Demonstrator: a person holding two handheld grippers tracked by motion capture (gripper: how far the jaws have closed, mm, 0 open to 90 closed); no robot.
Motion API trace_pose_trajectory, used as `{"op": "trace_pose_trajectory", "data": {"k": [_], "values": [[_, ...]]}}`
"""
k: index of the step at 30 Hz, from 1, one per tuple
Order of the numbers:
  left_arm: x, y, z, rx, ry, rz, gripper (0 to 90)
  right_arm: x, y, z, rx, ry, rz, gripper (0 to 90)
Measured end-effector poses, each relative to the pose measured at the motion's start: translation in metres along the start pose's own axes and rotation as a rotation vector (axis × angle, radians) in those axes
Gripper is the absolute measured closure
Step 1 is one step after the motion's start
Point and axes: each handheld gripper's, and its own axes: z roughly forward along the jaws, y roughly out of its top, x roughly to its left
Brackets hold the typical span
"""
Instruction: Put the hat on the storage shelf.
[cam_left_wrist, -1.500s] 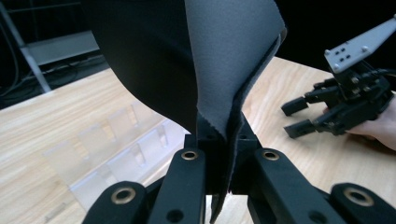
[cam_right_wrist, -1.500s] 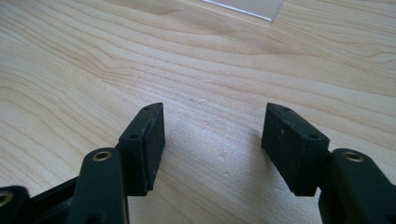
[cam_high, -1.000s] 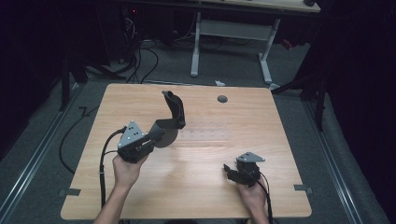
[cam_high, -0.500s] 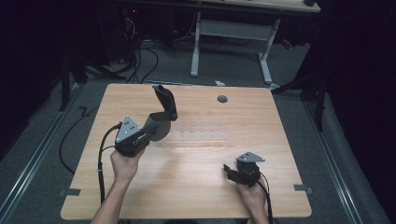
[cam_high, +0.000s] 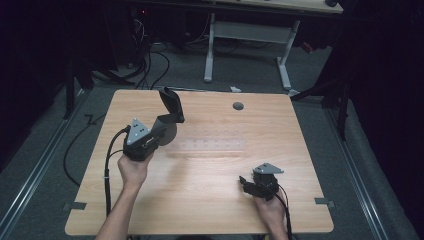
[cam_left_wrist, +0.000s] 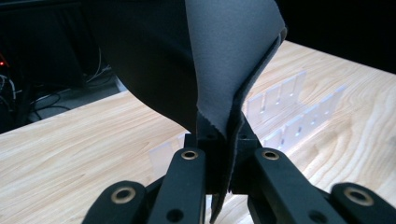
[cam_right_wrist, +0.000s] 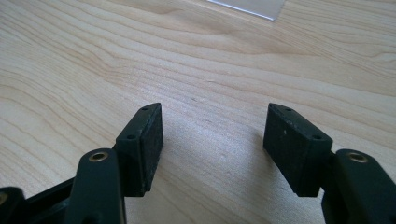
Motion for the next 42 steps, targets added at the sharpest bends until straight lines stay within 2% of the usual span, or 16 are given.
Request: {"op": "trace_pose_trajectory", "data": {"k": [15, 30, 36, 40, 42], "values": [[0.012, -0.008, 0.011, 0.005, 0.047, 0.007, 86.4, 0.0, 0.0, 0.0, 0.0, 0.002, -0.001, 37.7], [0.007, -0.01, 0.02, 0.009, 0.051, 0.007, 86.4, 0.0, 0.0, 0.0, 0.0, 0.002, -0.001, 37.2], [0.005, -0.01, 0.022, 0.01, 0.053, -0.019, 86.4, 0.0, 0.0, 0.0, 0.0, 0.003, -0.005, 37.1], [0.004, -0.01, 0.025, 0.017, 0.059, -0.053, 86.4, 0.0, 0.0, 0.0, 0.001, 0.003, -0.004, 37.0], [0.004, -0.013, 0.027, 0.021, 0.068, -0.043, 86.4, 0.0, 0.0, 0.0, 0.001, 0.003, -0.004, 37.0]]}}
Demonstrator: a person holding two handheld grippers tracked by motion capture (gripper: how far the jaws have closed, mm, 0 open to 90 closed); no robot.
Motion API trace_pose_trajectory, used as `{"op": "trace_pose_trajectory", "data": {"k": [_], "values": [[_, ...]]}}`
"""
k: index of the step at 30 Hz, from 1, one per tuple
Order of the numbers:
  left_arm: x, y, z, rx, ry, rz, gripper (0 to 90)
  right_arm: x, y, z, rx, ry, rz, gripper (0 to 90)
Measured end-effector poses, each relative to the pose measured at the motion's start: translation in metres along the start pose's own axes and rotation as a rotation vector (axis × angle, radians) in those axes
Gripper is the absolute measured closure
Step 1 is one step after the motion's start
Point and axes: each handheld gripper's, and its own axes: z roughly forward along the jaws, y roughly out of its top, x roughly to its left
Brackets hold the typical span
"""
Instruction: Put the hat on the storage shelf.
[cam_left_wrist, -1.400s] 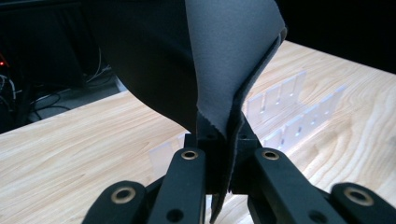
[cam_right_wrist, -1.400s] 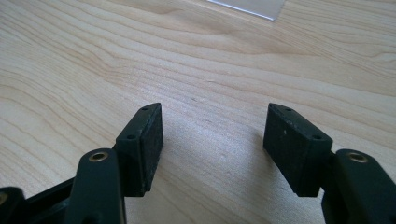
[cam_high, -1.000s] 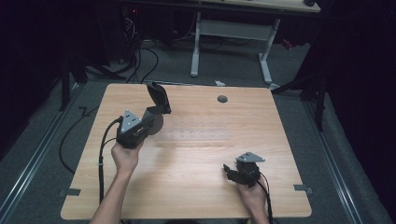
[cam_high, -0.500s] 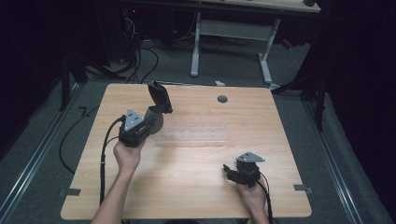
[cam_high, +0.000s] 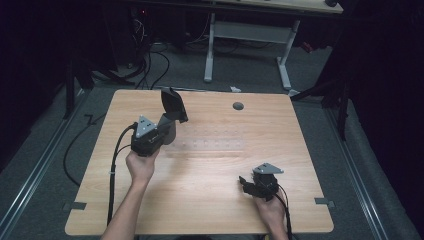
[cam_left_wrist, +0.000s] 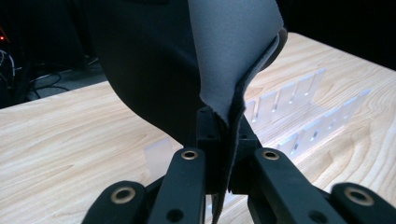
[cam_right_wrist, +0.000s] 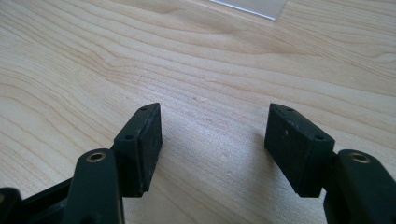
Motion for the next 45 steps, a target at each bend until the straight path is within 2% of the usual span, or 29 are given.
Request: {"op": "trace_pose_trajectory", "data": {"k": [2, 7, 13, 15, 17, 20, 23, 26, 31, 35, 41, 45], "values": [[0.001, -0.003, 0.001, 0.006, 0.006, 0.012, 86.4, 0.0, 0.0, 0.0, 0.0, 0.0, -0.001, 36.8], [0.005, -0.009, 0.001, 0.008, 0.002, 0.008, 86.4, 0.0, 0.0, 0.0, 0.0, 0.002, -0.003, 36.5], [0.012, -0.019, 0.002, 0.024, 0.012, -0.028, 86.2, 0.0, 0.0, 0.0, 0.0, 0.003, -0.003, 36.3], [0.012, -0.021, 0.001, 0.015, 0.011, -0.047, 86.2, 0.0, 0.0, 0.0, 0.0, 0.003, -0.003, 36.3], [0.011, -0.022, 0.0, 0.019, 0.012, -0.048, 86.1, 0.0, 0.0, 0.0, 0.0, 0.003, -0.003, 36.3], [0.01, -0.026, -0.003, 0.048, 0.007, -0.013, 85.5, 0.0, 0.0, 0.0, 0.0, 0.003, -0.004, 36.3], [0.01, -0.027, -0.006, 0.057, 0.013, -0.007, 85.0, 0.0, 0.0, 0.0, 0.0, 0.003, -0.003, 36.3], [0.012, -0.026, -0.008, 0.067, 0.015, -0.027, 85.0, 0.0, 0.0, 0.0, 0.0, 0.003, -0.004, 36.2], [0.015, -0.026, -0.011, 0.084, 0.025, -0.028, 84.9, 0.0, 0.0, 0.0, 0.0, 0.003, -0.004, 36.3], [0.016, -0.025, -0.014, 0.093, 0.037, -0.047, 83.7, 0.0, 0.0, 0.0, 0.0, 0.003, -0.004, 36.1], [0.017, -0.027, -0.017, 0.104, 0.034, -0.048, 76.3, 0.0, 0.0, 0.0, 0.0, 0.005, -0.004, 35.8], [0.017, -0.025, -0.021, 0.114, 0.045, -0.053, 63.9, 0.0, 0.0, 0.0, 0.001, 0.006, -0.004, 35.8]]}}
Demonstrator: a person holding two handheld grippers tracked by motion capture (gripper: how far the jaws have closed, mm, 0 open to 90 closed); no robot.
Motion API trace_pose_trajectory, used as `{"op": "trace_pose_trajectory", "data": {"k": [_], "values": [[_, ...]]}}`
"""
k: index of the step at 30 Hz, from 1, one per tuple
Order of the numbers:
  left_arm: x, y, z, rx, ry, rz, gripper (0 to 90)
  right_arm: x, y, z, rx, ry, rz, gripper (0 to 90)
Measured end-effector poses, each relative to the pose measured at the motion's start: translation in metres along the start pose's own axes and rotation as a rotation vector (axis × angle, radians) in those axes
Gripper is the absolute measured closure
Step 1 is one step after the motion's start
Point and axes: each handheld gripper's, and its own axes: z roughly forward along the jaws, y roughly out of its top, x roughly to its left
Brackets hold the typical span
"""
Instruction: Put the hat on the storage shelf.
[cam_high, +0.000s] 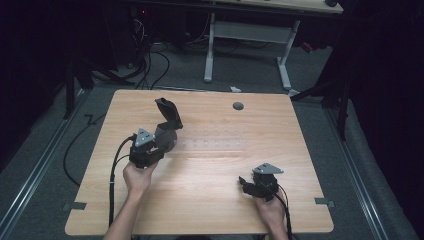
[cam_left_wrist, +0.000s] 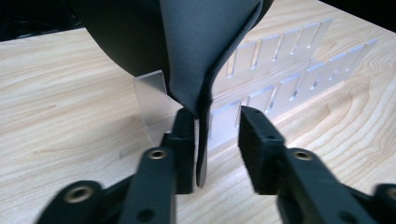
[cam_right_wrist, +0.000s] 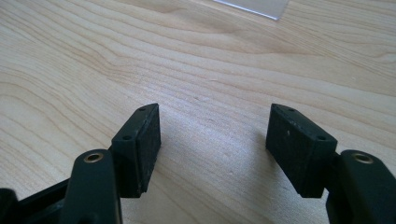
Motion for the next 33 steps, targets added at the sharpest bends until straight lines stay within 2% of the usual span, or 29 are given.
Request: {"op": "trace_pose_trajectory", "data": {"k": [2, 7, 18, 25, 30, 33], "values": [[0.0, 0.004, -0.004, -0.007, -0.005, -0.012, 57.4, 0.0, 0.0, 0.0, 0.001, 0.002, 0.008, 35.8], [-0.002, 0.01, -0.016, -0.013, -0.023, -0.024, 50.0, 0.0, 0.0, 0.0, 0.0, 0.002, 0.009, 35.8], [0.0, 0.015, -0.045, -0.038, -0.042, -0.046, 48.1, 0.0, 0.0, 0.0, 0.002, 0.001, 0.011, 35.9], [0.005, 0.015, -0.059, -0.045, -0.052, -0.087, 47.6, 0.0, 0.0, 0.0, 0.001, -0.002, 0.009, 36.1], [0.005, 0.011, -0.067, -0.05, -0.049, -0.072, 47.6, 0.0, 0.0, 0.0, 0.0, -0.002, 0.006, 36.0], [0.005, 0.009, -0.07, -0.05, -0.048, -0.08, 47.6, 0.0, 0.0, 0.0, 0.0, -0.001, 0.006, 36.0]]}}
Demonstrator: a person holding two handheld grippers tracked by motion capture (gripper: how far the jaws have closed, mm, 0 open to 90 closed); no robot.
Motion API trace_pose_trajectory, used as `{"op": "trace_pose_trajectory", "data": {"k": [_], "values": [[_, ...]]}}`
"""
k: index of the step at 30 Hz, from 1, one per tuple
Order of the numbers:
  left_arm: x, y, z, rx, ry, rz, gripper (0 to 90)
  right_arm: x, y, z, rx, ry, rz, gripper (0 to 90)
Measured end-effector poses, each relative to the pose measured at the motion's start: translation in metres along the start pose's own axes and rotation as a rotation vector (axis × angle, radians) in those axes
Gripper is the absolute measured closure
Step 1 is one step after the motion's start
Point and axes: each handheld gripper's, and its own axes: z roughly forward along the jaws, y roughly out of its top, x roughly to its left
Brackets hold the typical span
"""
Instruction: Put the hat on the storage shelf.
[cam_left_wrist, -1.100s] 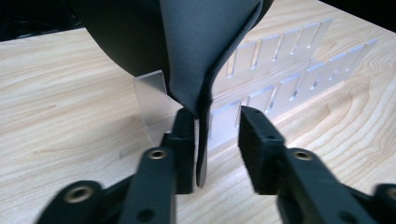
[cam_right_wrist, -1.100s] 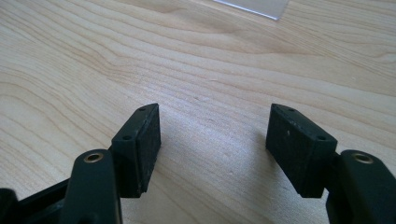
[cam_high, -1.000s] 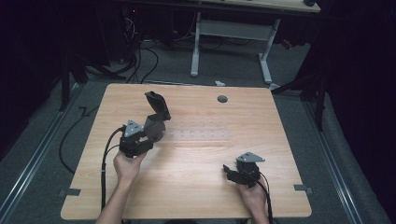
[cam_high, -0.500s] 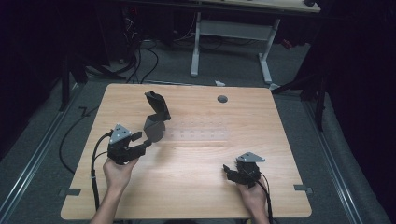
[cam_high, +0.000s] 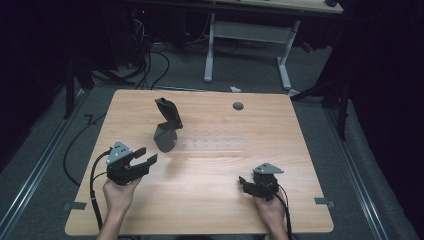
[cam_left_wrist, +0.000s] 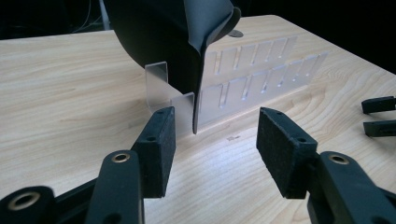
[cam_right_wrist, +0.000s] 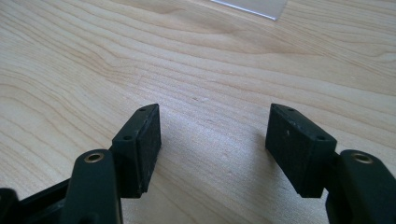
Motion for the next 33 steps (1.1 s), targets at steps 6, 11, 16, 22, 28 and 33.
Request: {"op": "trace_pose_trajectory", "data": {"k": [6, 11, 16, 22, 28, 33], "values": [[0.001, -0.01, -0.002, 0.015, 0.005, 0.005, 47.8, 0.0, 0.0, 0.0, 0.0, -0.002, 0.0, 36.0], [0.0, -0.015, -0.003, 0.026, -0.001, 0.001, 47.6, 0.0, 0.0, 0.0, 0.0, -0.001, -0.001, 36.0], [-0.004, -0.019, -0.003, 0.034, -0.012, 0.009, 47.5, 0.0, 0.0, 0.0, 0.0, -0.001, 0.0, 35.9], [-0.008, -0.026, -0.001, 0.062, -0.019, 0.012, 44.7, 0.0, 0.0, 0.0, 0.001, -0.001, 0.001, 35.9], [-0.011, -0.033, 0.001, 0.085, -0.031, 0.025, 43.8, 0.0, 0.0, 0.0, 0.0, -0.001, -0.001, 35.9], [-0.014, -0.041, 0.003, 0.109, -0.037, 0.022, 43.5, 0.0, 0.0, 0.0, 0.001, -0.002, 0.0, 35.9]]}}
